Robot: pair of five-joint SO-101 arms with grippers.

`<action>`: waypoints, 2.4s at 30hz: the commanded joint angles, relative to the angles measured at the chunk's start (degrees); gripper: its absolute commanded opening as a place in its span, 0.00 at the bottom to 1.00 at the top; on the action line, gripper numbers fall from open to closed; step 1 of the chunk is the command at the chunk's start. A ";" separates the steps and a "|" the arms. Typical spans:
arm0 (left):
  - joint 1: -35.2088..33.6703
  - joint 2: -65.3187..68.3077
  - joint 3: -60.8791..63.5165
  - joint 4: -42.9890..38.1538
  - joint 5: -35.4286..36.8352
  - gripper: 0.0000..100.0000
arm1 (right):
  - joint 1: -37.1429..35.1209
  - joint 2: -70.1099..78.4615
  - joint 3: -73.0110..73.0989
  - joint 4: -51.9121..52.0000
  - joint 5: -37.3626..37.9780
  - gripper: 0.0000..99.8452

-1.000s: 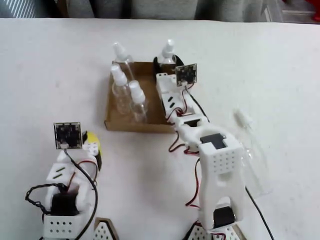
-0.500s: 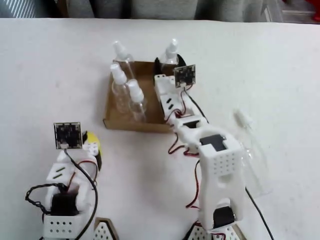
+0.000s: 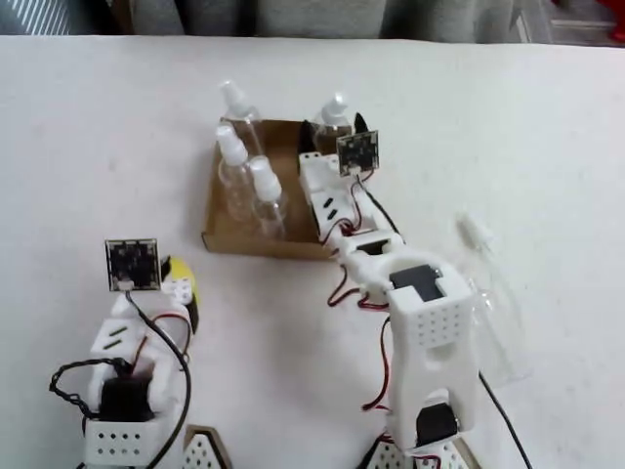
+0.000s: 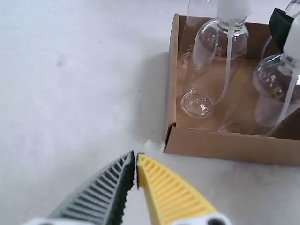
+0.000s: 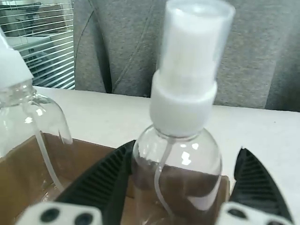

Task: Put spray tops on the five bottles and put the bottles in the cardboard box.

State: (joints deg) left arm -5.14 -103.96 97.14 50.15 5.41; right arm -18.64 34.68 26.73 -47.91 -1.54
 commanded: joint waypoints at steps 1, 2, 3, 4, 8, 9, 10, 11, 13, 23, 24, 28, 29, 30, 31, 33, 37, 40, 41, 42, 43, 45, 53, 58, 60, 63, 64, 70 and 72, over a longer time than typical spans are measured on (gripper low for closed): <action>-0.66 -0.66 -0.09 0.00 -0.70 0.02 | -0.40 -3.91 -0.53 -0.57 0.09 0.28; -0.66 -0.66 -0.09 0.00 -0.70 0.02 | -0.40 -4.70 -0.26 -0.40 -0.79 0.28; -0.66 -0.66 -0.09 0.00 -0.70 0.02 | -0.40 -5.76 -0.09 -0.31 -2.37 0.28; -0.66 -0.66 -0.09 0.00 -0.70 0.02 | -0.22 -6.73 -0.09 0.22 -4.04 0.28; -0.66 -0.66 -0.09 0.00 -0.70 0.02 | 0.22 -10.95 -0.09 8.40 -8.09 0.29; -0.66 -0.66 -0.09 0.00 -0.70 0.02 | 0.22 -11.82 -0.09 10.33 -8.79 0.30; -0.66 -0.66 -0.09 0.00 -0.70 0.02 | 0.22 -12.53 -0.09 11.82 -9.49 0.32; -0.66 -0.66 -0.09 0.00 -0.70 0.02 | 0.13 -13.14 -0.09 13.05 -10.02 0.33; -0.66 -0.66 -0.09 0.00 -0.70 0.02 | 0.04 -13.85 -0.09 14.46 -10.55 0.35; -0.66 -0.66 -0.09 0.00 -0.70 0.03 | 0.22 -14.73 -0.44 14.46 -11.52 0.35; -0.66 -0.66 -0.09 0.00 -0.70 0.03 | 0.22 -15.16 -0.44 14.46 -11.52 0.35; -0.66 -0.66 -0.09 0.00 -0.70 0.03 | 0.22 -18.33 -0.09 14.64 -11.52 0.35; -0.66 -0.66 -0.09 0.00 -0.70 0.03 | 0.40 -18.95 -0.09 14.64 -11.52 0.35; -0.66 -0.66 -0.09 0.00 -0.70 0.03 | 0.66 -19.38 -0.09 14.73 -11.52 0.35; -0.66 -0.66 -0.09 0.00 -0.70 0.03 | 0.84 -19.65 -0.09 14.73 -11.52 0.35; -0.66 -0.66 -0.09 0.00 -0.70 0.03 | 1.10 -19.91 0.00 14.73 -11.52 0.35; -0.66 -0.66 -0.09 -0.09 -0.70 0.03 | 1.63 -20.26 0.00 14.73 -11.52 0.35; -0.66 -0.66 -0.09 -0.18 -0.70 0.03 | 2.07 -20.26 -0.09 14.46 -11.52 0.35; -0.66 -0.66 -0.09 -0.18 -0.70 0.03 | 2.07 -20.26 -0.09 14.46 -11.52 0.35; -0.66 -0.66 -0.09 -0.18 -0.70 0.03 | 2.07 -20.26 -0.09 14.46 -11.52 0.35; -0.66 -0.66 -0.09 -0.18 -0.70 0.03 | 2.07 -20.35 -0.09 14.46 -11.52 0.35; -0.66 -0.66 -0.09 -0.18 -0.70 0.03 | 2.07 -20.97 -0.09 14.46 -11.52 0.35; -0.66 -0.66 -0.09 -0.18 -0.70 0.03 | 1.98 -29.58 3.96 14.73 -11.52 0.35; -0.66 -0.66 -0.09 -0.18 -0.70 0.03 | 2.15 -34.15 6.15 14.73 -11.52 0.35; -0.66 -0.66 -0.09 -0.18 -0.70 0.03 | 2.59 -36.44 7.47 14.73 -11.52 0.34; -0.57 -0.66 -0.09 -0.18 -0.70 0.03 | 3.30 -41.19 9.85 14.73 -11.52 0.33; -0.40 -0.66 -0.09 -0.09 -0.70 0.03 | 3.91 -42.95 10.64 14.81 -11.52 0.32; -0.40 -0.66 -0.09 0.00 -0.70 0.03 | 7.69 -53.05 15.47 20.00 -11.25 0.26; -0.40 -0.66 -0.09 0.00 -0.70 0.03 | 9.80 -56.57 16.97 23.96 -11.16 0.22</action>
State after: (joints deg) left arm -5.14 -103.96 97.14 50.15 5.41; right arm -11.60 -15.43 43.34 -28.48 -12.70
